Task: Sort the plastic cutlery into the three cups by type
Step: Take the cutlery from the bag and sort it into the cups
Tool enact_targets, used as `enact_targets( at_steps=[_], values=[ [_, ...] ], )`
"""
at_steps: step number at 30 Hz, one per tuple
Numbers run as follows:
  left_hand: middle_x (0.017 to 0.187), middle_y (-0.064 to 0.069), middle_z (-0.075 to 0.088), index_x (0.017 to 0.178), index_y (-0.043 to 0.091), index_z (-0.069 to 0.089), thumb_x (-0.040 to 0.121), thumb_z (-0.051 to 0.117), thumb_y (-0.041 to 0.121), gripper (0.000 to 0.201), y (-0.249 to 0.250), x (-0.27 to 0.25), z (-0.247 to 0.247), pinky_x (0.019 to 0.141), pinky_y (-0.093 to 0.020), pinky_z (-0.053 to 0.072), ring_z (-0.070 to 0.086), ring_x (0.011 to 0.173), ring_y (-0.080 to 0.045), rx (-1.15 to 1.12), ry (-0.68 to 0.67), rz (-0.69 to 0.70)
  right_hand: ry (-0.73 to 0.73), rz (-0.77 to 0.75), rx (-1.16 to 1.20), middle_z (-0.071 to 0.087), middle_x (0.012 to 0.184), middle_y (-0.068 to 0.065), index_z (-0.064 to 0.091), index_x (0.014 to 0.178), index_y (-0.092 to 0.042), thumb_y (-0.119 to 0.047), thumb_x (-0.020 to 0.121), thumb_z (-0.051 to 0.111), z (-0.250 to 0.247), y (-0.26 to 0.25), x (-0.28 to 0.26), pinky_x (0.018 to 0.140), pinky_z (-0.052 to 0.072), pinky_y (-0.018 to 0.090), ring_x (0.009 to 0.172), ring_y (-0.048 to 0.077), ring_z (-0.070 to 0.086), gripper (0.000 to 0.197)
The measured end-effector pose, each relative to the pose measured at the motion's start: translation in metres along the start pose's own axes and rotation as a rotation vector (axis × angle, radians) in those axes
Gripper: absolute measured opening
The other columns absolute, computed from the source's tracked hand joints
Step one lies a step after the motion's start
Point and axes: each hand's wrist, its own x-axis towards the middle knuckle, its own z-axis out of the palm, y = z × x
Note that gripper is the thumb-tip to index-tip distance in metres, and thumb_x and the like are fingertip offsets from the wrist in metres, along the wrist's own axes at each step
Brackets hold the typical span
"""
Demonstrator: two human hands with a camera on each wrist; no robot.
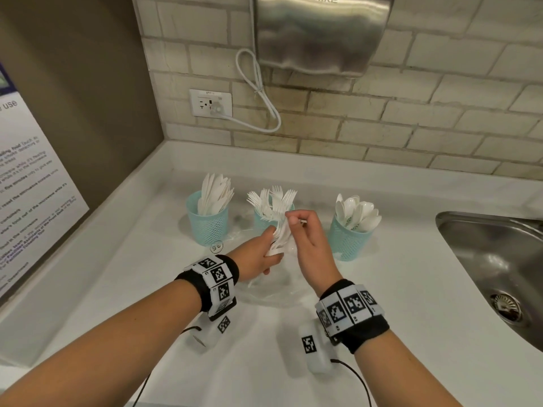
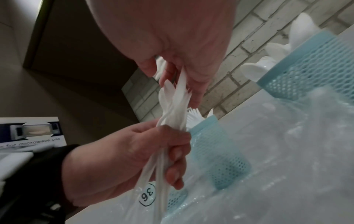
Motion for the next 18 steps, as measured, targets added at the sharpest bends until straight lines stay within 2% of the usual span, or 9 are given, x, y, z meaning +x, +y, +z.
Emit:
enact_targets(
  at_steps=[2, 4, 6, 9, 11, 14, 16, 18],
  values=[
    [0.084, -0.002, 0.063, 0.142, 0.018, 0.017, 0.096, 0.050, 0.030, 0.058, -0.003, 0.001, 0.000, 0.071, -0.027, 0.051, 0.061, 0.064, -0.011, -0.042, 0.035, -0.005, -0.074, 0.005, 0.008, 0.057, 0.115, 0.002, 0.054, 0.106, -0.021, -0.027, 0.098, 0.045, 0.004, -0.004, 0.003, 0.093, 0.040, 0.020, 0.109, 0.008, 0.053, 0.013],
    [0.083, -0.001, 0.062, 0.145, 0.018, 0.015, 0.096, 0.050, 0.030, 0.062, -0.004, 0.001, -0.003, 0.070, -0.026, 0.050, 0.060, 0.063, -0.011, -0.094, 0.080, -0.023, -0.110, 0.022, 0.072, 0.055, 0.119, -0.001, 0.052, 0.110, -0.021, -0.026, 0.099, 0.044, 0.003, -0.013, 0.008, 0.092, 0.038, 0.015, 0.110, 0.001, 0.052, 0.015],
    [0.078, 0.004, 0.059, 0.141, 0.018, 0.026, 0.096, 0.051, 0.027, 0.053, -0.003, 0.001, -0.008, 0.065, -0.026, 0.049, 0.056, 0.058, -0.013, -0.236, 0.148, 0.001, -0.073, 0.019, 0.163, 0.054, 0.124, -0.002, 0.049, 0.118, -0.024, -0.027, 0.096, 0.044, 0.001, -0.022, 0.014, 0.094, 0.040, 0.016, 0.114, 0.000, 0.051, 0.023],
    [0.072, 0.004, 0.065, 0.117, 0.019, 0.048, 0.096, 0.053, 0.023, 0.021, 0.003, -0.002, -0.021, 0.059, -0.031, 0.049, 0.051, 0.050, -0.014, -0.551, 0.239, 0.058, 0.005, 0.026, 0.211, 0.055, 0.127, -0.004, 0.047, 0.127, -0.028, -0.026, 0.086, 0.040, -0.001, -0.029, 0.023, 0.100, 0.041, 0.025, 0.117, 0.008, 0.052, 0.042],
    [0.074, 0.002, 0.069, 0.106, 0.019, 0.053, 0.096, 0.053, 0.024, 0.011, 0.006, -0.003, -0.029, 0.057, -0.032, 0.051, 0.052, 0.048, -0.014, -0.685, 0.276, 0.058, -0.004, 0.028, 0.186, 0.058, 0.123, -0.004, 0.048, 0.130, -0.026, -0.022, 0.081, 0.038, 0.001, -0.031, 0.026, 0.096, 0.044, 0.027, 0.107, 0.008, 0.055, 0.050],
    [0.075, 0.000, 0.071, 0.107, 0.016, 0.056, 0.097, 0.049, 0.028, 0.017, 0.009, -0.005, -0.036, 0.054, -0.028, 0.053, 0.053, 0.048, -0.014, -0.751, 0.273, 0.085, -0.055, 0.035, 0.189, 0.061, 0.115, -0.005, 0.049, 0.133, -0.022, -0.017, 0.080, 0.041, 0.007, -0.033, 0.030, 0.083, 0.047, 0.017, 0.091, -0.004, 0.058, 0.055],
    [0.072, 0.000, 0.071, 0.106, 0.016, 0.058, 0.096, 0.047, 0.029, 0.020, 0.010, -0.006, -0.039, 0.053, -0.026, 0.053, 0.054, 0.047, -0.012, -0.774, 0.258, 0.104, -0.087, 0.051, 0.202, 0.063, 0.111, -0.004, 0.049, 0.135, -0.021, -0.010, 0.086, 0.046, 0.011, -0.035, 0.032, 0.075, 0.046, 0.009, 0.084, -0.010, 0.059, 0.050],
    [0.072, -0.001, 0.071, 0.109, 0.015, 0.059, 0.093, 0.048, 0.034, 0.027, 0.009, -0.006, -0.042, 0.055, -0.028, 0.053, 0.055, 0.047, -0.012, -0.801, 0.240, 0.120, -0.093, 0.062, 0.187, 0.064, 0.106, -0.003, 0.052, 0.134, -0.020, -0.006, 0.093, 0.048, 0.015, -0.038, 0.036, 0.068, 0.045, 0.006, 0.081, -0.003, 0.059, 0.043]
  ],
)
